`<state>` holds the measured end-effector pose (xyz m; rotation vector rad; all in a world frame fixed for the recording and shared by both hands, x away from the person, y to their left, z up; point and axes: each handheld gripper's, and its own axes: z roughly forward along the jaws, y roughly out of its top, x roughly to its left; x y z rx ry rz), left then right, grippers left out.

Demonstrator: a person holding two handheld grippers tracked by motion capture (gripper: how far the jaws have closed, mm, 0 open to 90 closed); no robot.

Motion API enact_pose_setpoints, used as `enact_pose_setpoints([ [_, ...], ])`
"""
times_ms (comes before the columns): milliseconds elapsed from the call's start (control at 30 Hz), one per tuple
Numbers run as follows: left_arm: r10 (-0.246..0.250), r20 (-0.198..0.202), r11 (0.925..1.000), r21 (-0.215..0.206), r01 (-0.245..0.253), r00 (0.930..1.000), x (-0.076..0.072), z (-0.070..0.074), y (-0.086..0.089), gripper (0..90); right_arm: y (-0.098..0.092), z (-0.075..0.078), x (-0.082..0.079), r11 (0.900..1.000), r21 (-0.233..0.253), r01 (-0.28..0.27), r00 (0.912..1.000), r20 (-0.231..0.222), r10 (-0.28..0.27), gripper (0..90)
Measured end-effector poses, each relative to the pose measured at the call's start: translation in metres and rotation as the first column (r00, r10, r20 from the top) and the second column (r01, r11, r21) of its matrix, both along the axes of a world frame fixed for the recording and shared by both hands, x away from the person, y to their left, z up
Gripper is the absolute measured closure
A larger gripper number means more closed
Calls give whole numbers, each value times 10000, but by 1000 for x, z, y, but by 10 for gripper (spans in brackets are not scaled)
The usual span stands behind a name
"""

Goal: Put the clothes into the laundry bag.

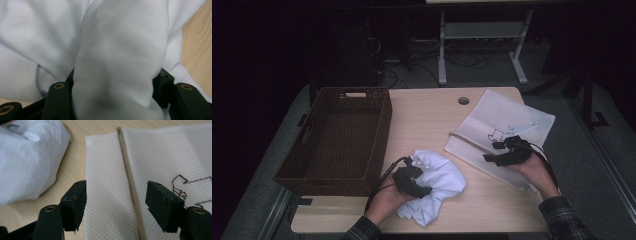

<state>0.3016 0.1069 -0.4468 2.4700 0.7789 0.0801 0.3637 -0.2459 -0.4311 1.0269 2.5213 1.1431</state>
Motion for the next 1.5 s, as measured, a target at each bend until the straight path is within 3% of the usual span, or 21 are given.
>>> enact_pose_setpoints([
  [200, 18, -52, 10000, 19, -17, 10000, 1, 0, -1, 416, -3, -7, 13, 9980, 627, 124, 9999, -23, -122, 321],
  [533, -35, -148, 10000, -60, 34, 9999, 2, 0, 1, 417, -14, -22, 31, 9976, 147, 670, 9971, 352, -675, 384],
  [900, -124, -113, 9999, -100, 122, 9999, 2, 0, 2, 418, -18, -30, 33, 9986, -159, 497, 9987, 146, -495, 434],
  [1133, -124, -137, 9998, -148, 122, 9998, 3, 0, 3, 419, -16, -37, 35, 9985, -401, 368, 9993, -3, -369, 536],
  [1500, -125, -135, 9997, -191, 122, 9998, 3, -1, 3, 421, -14, -41, 35, 9944, -748, 742, 9972, 122, -734, 684],
])
